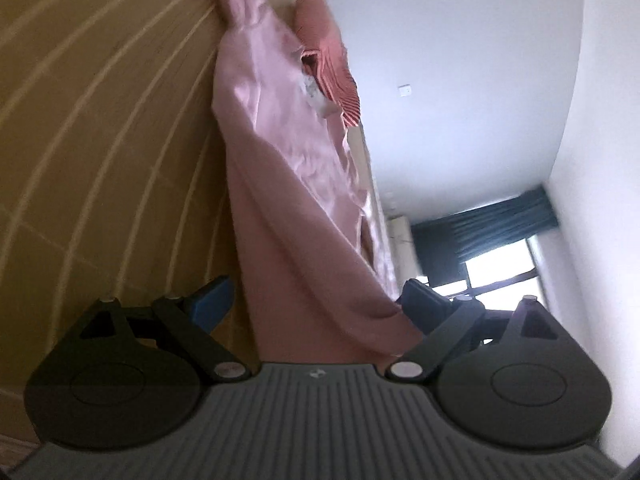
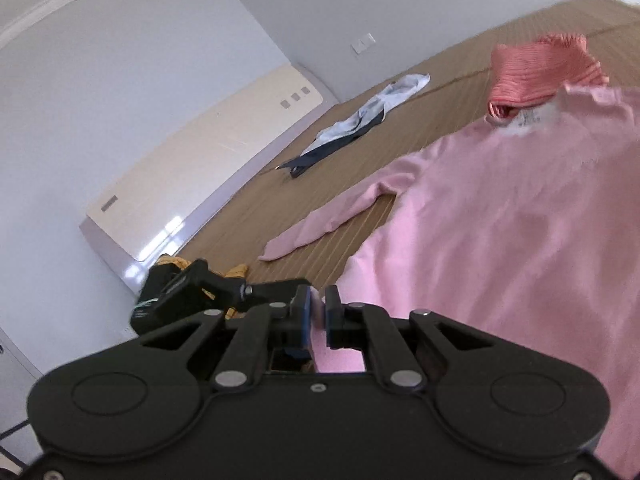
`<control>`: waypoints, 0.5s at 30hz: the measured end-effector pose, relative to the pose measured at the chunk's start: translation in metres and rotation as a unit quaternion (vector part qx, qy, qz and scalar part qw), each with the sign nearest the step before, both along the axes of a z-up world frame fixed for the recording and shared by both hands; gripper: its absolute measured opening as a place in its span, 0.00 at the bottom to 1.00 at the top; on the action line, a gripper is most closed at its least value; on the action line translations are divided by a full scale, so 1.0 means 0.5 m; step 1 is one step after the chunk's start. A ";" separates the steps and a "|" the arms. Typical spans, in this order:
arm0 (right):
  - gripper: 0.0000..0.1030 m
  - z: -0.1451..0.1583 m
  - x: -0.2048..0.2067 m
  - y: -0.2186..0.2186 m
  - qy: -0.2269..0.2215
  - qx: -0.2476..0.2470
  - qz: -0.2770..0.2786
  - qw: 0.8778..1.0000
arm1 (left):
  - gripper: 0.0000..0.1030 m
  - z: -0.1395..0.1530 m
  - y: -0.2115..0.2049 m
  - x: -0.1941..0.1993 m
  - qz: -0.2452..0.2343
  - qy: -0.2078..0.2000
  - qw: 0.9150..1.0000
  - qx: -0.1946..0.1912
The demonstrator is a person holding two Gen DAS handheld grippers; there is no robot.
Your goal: Fold clothes
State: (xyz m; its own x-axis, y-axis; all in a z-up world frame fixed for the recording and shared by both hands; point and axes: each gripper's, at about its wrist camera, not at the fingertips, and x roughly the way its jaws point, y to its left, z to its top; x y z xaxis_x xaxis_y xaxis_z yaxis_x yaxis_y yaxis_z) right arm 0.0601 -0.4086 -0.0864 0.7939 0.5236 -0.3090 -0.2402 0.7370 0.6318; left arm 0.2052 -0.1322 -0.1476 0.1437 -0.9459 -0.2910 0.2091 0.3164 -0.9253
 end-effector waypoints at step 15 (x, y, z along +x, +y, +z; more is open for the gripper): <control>0.61 -0.016 -0.001 0.044 0.017 -0.062 0.056 0.996 | 0.49 0.016 0.004 -0.006 0.015 -0.001 0.998 -0.056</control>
